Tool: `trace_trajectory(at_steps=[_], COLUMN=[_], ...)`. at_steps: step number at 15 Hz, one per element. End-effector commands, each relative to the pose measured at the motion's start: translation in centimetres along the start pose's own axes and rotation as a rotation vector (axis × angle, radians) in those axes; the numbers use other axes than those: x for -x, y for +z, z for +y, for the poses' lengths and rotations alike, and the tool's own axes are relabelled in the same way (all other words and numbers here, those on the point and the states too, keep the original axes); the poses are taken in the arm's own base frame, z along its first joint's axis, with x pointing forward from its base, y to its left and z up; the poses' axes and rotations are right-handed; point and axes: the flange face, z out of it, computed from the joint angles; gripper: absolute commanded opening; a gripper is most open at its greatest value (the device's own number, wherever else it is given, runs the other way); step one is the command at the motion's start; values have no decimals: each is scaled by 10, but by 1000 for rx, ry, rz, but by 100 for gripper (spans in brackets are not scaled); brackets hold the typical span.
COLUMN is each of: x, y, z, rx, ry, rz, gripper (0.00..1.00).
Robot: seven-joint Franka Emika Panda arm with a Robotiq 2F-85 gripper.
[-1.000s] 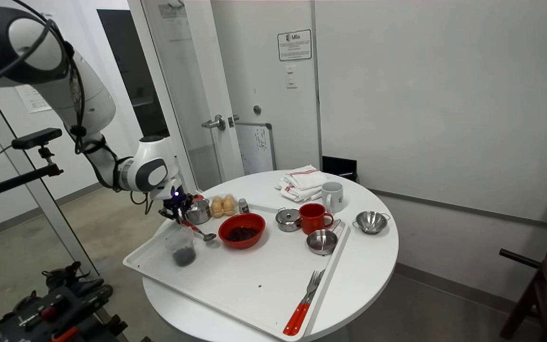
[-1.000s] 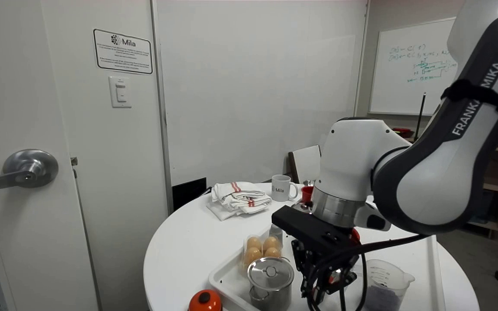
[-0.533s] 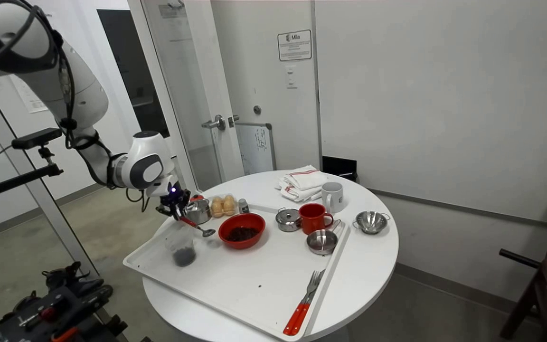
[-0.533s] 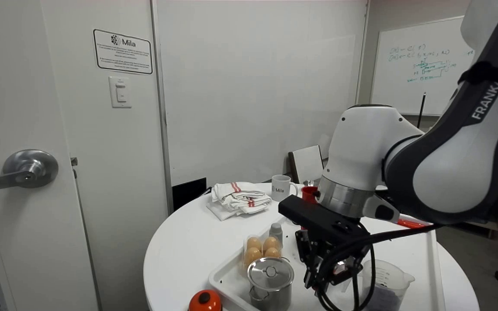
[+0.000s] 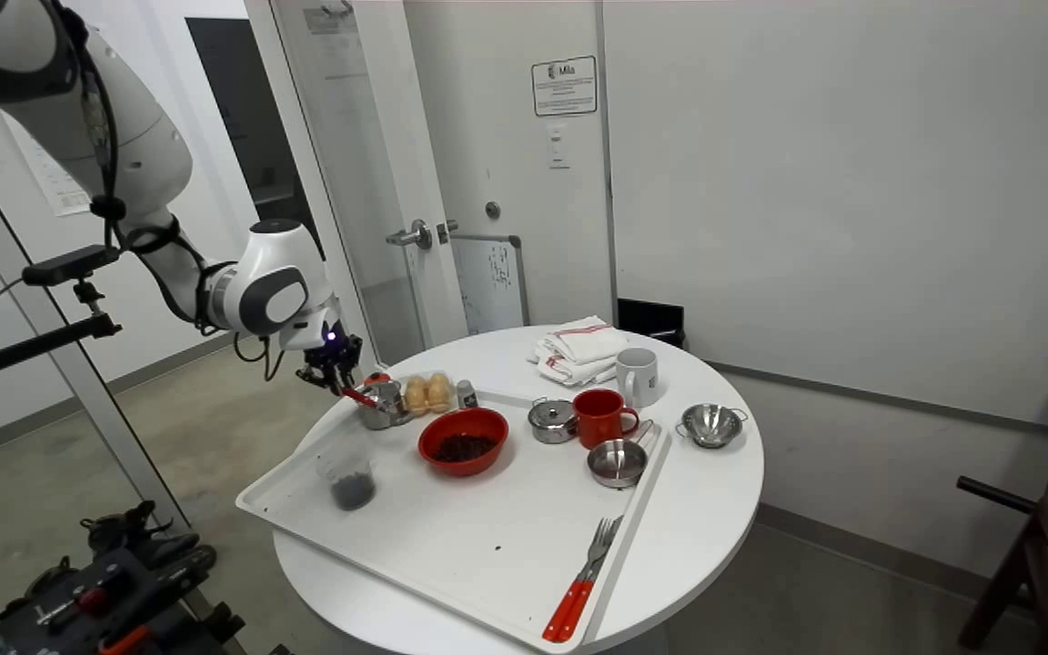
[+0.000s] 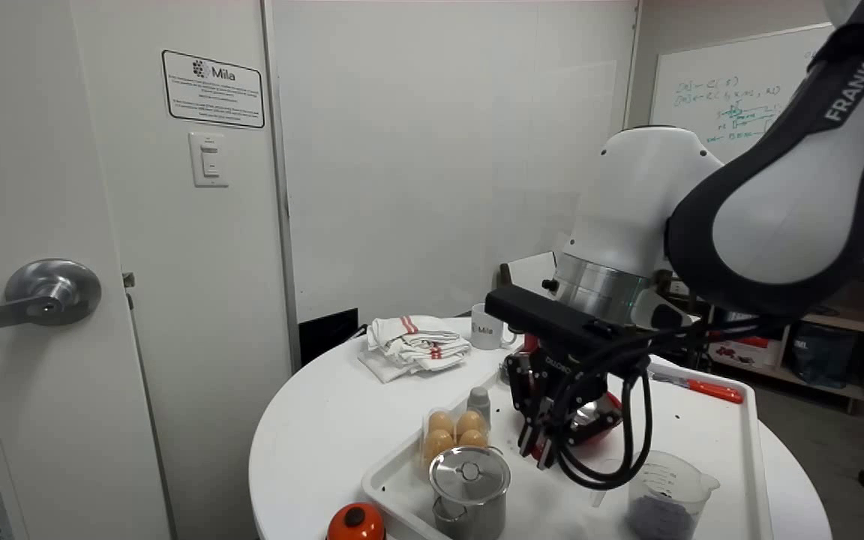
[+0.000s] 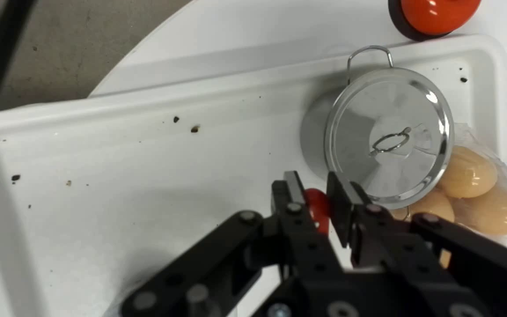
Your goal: Use the spoon to stir the contents in the orange bowl
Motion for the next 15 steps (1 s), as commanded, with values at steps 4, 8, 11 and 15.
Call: trace_trajectory(at_steps=[4,8,11,15], x=[-20,-44,-57,-69], y=[-19,-22,-20,-12], z=[-34,-55,-68,-77], rx=[100,179,234,292], ry=[-4,18,20,13], rz=[-109,-157,-183,-234], gripper=[5,5,5,5])
